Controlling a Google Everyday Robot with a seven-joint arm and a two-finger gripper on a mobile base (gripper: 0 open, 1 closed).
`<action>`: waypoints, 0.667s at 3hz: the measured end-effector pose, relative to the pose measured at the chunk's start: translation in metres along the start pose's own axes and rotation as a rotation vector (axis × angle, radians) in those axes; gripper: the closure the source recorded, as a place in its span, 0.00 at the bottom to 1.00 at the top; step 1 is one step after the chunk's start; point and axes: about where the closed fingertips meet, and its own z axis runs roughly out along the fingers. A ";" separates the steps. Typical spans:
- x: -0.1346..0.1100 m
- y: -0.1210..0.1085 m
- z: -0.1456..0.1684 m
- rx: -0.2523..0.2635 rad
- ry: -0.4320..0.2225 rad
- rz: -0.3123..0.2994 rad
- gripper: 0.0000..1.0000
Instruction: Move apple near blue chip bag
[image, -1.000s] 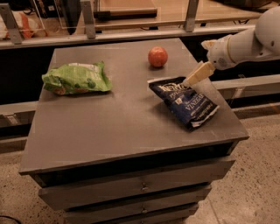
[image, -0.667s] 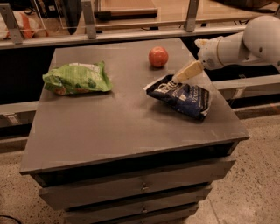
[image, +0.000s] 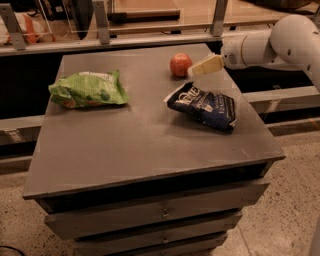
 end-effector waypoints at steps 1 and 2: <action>0.002 -0.003 0.010 -0.004 0.034 0.044 0.00; 0.014 0.005 0.020 -0.041 0.086 0.065 0.00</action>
Offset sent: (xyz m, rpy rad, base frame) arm 0.0039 0.0108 -0.0383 -0.0259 0.1935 0.0092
